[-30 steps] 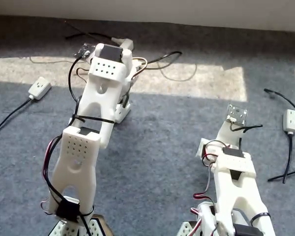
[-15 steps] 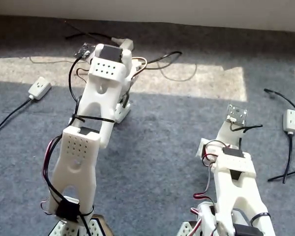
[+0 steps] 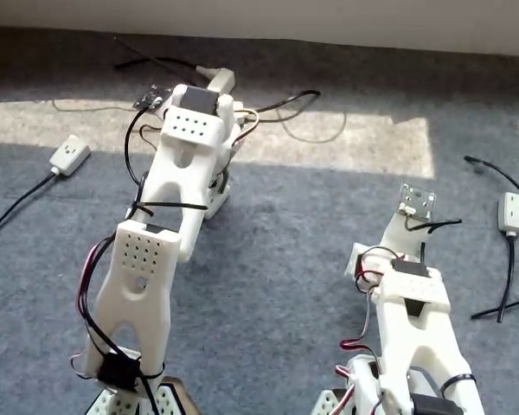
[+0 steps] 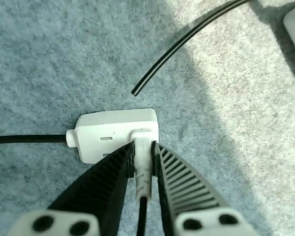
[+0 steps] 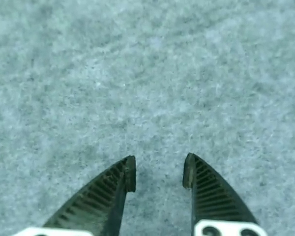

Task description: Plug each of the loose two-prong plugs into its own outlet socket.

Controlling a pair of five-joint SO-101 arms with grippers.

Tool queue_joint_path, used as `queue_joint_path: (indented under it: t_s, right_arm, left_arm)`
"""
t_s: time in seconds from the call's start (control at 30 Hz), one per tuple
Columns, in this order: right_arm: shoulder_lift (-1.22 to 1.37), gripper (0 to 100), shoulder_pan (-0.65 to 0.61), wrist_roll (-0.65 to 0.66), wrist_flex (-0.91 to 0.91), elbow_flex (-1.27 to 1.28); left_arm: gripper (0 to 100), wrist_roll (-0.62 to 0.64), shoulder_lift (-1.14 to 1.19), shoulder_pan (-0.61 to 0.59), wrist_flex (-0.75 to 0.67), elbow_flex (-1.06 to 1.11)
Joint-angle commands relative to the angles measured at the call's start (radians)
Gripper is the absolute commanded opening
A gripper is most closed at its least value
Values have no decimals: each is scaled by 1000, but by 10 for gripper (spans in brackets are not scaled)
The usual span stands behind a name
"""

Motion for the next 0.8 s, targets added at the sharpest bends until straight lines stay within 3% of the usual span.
queue_joint_path:
  t_s: [0.0, 0.13, 0.27, 0.53, 0.77]
  right_arm:
    - [-4, 170, -10, -6, -15, 1]
    - [-4, 170, -10, -6, -15, 1]
    - [-4, 170, -10, -6, -15, 2]
    - [-4, 170, -10, -6, -15, 2]
    - [-4, 170, -10, -6, -15, 2]
  left_arm:
    - [7, -71, 10, -13, -6, 8]
    - [7, -339, 10, -8, -8, 8]
    - [29, -319, 36, -21, -9, 2]
    - [300, -224, 36, -21, 21, 2]
    - [316, -224, 35, -39, 21, -165]
